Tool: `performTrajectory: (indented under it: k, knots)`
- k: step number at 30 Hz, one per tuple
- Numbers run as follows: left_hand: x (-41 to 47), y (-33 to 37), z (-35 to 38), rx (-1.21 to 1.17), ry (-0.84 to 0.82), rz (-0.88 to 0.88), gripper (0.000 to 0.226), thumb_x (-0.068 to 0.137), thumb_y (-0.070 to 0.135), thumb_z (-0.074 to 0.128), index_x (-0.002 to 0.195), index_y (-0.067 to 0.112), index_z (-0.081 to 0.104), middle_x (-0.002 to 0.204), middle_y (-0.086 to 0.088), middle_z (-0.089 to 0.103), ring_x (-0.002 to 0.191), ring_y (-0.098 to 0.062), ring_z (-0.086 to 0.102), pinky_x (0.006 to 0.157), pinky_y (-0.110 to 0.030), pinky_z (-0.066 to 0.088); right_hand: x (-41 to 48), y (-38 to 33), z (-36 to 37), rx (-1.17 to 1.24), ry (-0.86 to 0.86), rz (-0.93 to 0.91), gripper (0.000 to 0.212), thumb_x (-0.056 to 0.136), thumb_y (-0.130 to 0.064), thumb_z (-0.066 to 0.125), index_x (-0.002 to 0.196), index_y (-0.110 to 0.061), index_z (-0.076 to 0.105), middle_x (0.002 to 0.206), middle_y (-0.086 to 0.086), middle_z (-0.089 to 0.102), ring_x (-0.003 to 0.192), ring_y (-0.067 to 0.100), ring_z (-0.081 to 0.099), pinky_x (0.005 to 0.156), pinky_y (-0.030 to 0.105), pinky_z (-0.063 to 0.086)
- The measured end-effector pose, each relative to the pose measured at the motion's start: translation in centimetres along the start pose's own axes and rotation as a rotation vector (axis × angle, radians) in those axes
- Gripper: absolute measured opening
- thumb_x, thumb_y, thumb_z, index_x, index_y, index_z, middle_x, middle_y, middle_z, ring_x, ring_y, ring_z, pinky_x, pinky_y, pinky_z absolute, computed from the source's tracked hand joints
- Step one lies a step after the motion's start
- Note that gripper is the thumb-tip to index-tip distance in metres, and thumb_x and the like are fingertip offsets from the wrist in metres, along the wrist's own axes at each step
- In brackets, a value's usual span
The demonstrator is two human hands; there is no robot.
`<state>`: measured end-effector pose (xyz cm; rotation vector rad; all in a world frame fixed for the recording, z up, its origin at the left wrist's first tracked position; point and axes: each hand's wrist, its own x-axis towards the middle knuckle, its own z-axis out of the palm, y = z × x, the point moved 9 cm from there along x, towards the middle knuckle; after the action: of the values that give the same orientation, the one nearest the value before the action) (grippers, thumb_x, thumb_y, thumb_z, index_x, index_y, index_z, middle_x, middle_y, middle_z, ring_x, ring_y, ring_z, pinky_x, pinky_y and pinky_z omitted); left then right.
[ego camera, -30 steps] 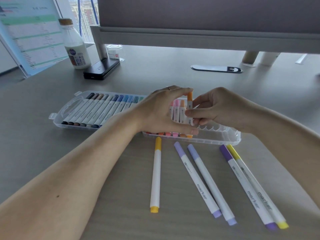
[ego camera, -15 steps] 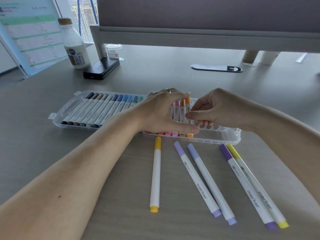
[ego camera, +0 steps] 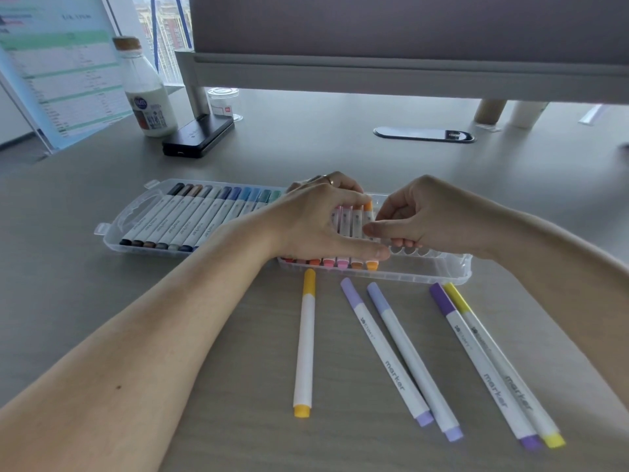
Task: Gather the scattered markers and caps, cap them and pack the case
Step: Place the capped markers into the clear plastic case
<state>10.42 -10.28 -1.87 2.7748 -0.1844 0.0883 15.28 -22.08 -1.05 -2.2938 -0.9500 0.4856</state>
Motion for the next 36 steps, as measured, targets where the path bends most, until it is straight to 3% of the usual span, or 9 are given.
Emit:
performTrajectory:
  k: [15, 23, 26, 29, 33, 36]
  knots:
    - [-0.1, 0.1, 0.1, 0.017, -0.011, -0.006, 0.108, 0.062, 0.094, 0.051, 0.15, 0.033, 0.05, 0.147, 0.015, 0.042, 0.133, -0.007, 0.039, 0.115, -0.046, 0.037, 0.1, 0.0, 0.1, -0.036, 0.006, -0.007, 0.027, 0.088, -0.04, 0.076, 0.083, -0.013, 0.078, 0.071, 0.004, 0.076, 0.062, 0.017, 0.066, 0.075, 0.044, 0.061]
    - [-0.2, 0.1, 0.1, -0.013, -0.007, -0.016, 0.103, 0.064, 0.09, 0.059, 0.152, 0.037, 0.048, 0.163, 0.015, 0.027, 0.149, -0.011, 0.028, 0.118, -0.044, 0.028, 0.0, -0.1, 0.1, -0.052, 0.023, -0.009, 0.024, 0.089, -0.038, 0.077, 0.081, -0.015, 0.077, 0.069, 0.001, 0.076, 0.06, 0.013, 0.065, 0.075, 0.043, 0.06]
    - [-0.1, 0.1, 0.0, 0.032, -0.004, 0.0, 0.098, 0.069, 0.087, 0.061, 0.152, 0.036, 0.048, 0.161, 0.013, 0.034, 0.145, -0.011, 0.035, 0.118, -0.044, 0.032, -0.4, -0.7, -1.1, -0.072, 0.097, -0.031, 0.025, 0.087, -0.042, 0.076, 0.082, -0.018, 0.075, 0.067, -0.004, 0.075, 0.061, 0.014, 0.069, 0.069, 0.04, 0.059]
    - [-0.1, 0.2, -0.1, 0.037, 0.023, 0.011, 0.093, 0.07, 0.088, 0.064, 0.147, 0.037, 0.052, 0.152, 0.016, 0.043, 0.132, -0.006, 0.044, 0.113, -0.039, 0.038, -1.5, -2.0, -3.8, -0.075, 0.224, -0.069, 0.031, 0.087, -0.05, 0.072, 0.078, -0.02, 0.074, 0.065, -0.006, 0.074, 0.058, 0.01, 0.067, 0.074, 0.038, 0.059]
    - [-0.1, 0.2, -0.2, 0.016, 0.049, 0.021, 0.084, 0.07, 0.085, 0.068, 0.137, 0.036, 0.058, 0.137, 0.02, 0.05, 0.116, -0.005, 0.05, 0.105, -0.037, 0.044, -3.2, -3.7, -4.4, -0.138, 0.128, -0.068, 0.04, 0.082, -0.057, 0.068, 0.075, -0.018, 0.075, 0.063, -0.005, 0.073, 0.055, 0.01, 0.06, 0.074, 0.042, 0.058]
    - [-0.1, 0.4, -0.2, 0.03, 0.037, 0.017, 0.096, 0.067, 0.091, 0.062, 0.143, 0.034, 0.055, 0.145, 0.017, 0.05, 0.125, -0.008, 0.051, 0.11, -0.039, 0.043, -4.2, -4.1, -3.8, -0.218, 0.062, -0.034, 0.044, 0.08, -0.061, 0.065, 0.07, -0.019, 0.074, 0.061, -0.007, 0.072, 0.054, 0.012, 0.059, 0.071, 0.044, 0.058]
